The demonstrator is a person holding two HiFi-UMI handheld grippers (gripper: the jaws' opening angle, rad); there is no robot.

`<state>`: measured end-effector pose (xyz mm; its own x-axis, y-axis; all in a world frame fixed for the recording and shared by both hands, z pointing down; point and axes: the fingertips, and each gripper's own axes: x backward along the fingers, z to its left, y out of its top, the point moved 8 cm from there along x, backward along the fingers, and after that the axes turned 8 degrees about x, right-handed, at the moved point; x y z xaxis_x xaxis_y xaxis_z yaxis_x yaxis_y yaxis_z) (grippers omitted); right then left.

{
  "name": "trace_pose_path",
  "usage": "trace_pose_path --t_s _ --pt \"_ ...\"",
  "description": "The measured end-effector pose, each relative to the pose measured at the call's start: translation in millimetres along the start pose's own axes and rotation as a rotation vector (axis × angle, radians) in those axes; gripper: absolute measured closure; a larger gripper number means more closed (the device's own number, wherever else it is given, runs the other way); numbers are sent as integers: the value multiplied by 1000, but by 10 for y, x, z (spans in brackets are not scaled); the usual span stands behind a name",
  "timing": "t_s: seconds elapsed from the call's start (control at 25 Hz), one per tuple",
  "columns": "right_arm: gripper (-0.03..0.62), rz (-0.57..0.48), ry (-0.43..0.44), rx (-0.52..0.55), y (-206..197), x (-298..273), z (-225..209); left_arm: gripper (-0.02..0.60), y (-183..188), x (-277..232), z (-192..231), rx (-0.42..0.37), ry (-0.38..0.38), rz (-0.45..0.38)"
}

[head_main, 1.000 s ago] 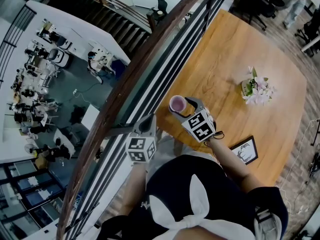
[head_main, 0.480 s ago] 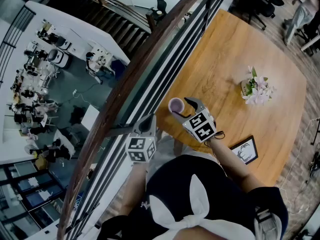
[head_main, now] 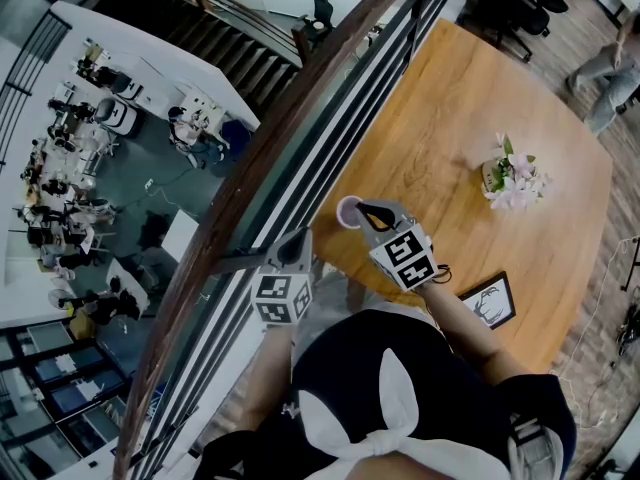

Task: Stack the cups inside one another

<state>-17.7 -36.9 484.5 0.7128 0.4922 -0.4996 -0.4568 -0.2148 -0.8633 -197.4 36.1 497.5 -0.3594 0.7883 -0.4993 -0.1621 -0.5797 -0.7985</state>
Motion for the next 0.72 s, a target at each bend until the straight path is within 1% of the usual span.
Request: trace_pose_path --t_s 0.16,0.48,0.72 --pt "594 -7 17 -2 48 22 30 565 16 -2 -8 -5 -5 -3" --pt "595 -47 61 36 52 115 68 565 125 -64 -93 -20 -33 -17" --pt "595 -72 95 14 125 171 69 565 227 -129 -210 -40 -67 -32"
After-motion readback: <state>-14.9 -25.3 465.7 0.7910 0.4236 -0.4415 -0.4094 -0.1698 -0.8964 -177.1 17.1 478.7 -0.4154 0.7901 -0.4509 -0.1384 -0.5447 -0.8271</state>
